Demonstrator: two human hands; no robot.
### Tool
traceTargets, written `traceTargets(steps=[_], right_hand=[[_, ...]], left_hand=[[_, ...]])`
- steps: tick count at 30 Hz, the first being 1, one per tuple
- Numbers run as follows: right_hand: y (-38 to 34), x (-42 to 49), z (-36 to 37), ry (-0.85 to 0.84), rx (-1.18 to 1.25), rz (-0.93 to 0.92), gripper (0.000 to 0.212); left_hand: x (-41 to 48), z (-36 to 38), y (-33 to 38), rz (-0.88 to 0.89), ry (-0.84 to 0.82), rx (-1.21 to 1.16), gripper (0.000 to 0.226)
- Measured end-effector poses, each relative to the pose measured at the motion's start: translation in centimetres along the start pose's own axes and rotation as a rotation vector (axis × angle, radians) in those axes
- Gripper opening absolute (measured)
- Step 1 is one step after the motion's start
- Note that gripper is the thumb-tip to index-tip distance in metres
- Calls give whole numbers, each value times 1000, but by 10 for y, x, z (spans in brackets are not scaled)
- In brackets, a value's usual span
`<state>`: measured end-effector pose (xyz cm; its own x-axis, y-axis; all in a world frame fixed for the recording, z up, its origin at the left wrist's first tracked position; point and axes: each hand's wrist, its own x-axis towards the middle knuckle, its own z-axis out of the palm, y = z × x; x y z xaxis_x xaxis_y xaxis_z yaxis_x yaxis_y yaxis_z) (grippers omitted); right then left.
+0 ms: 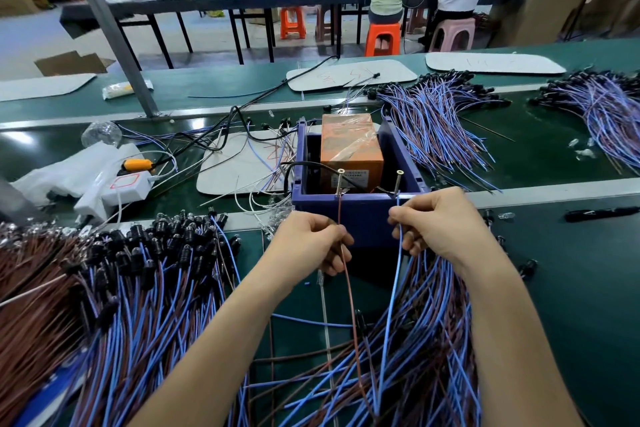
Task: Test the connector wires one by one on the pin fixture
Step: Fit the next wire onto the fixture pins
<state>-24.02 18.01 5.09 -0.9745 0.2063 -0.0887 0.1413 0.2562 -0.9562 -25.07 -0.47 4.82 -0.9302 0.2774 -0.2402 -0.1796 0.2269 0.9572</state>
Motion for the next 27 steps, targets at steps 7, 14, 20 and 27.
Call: traceTargets(steps=[7,14,20,27], right_hand=[[-1,0,1,3,-13,-3,22],[-2,-1,1,2,-20,-2,22],[-2,-1,1,-1,-23,0,21],[0,0,1,-1,-14,4,20]], left_hand=[[1,0,-1,-10,-6,5,26],[2,3,-4,-23,5,-47,26],[4,6,-8,42,71,-62,28],[6,6,-9,141,162,-116,20]])
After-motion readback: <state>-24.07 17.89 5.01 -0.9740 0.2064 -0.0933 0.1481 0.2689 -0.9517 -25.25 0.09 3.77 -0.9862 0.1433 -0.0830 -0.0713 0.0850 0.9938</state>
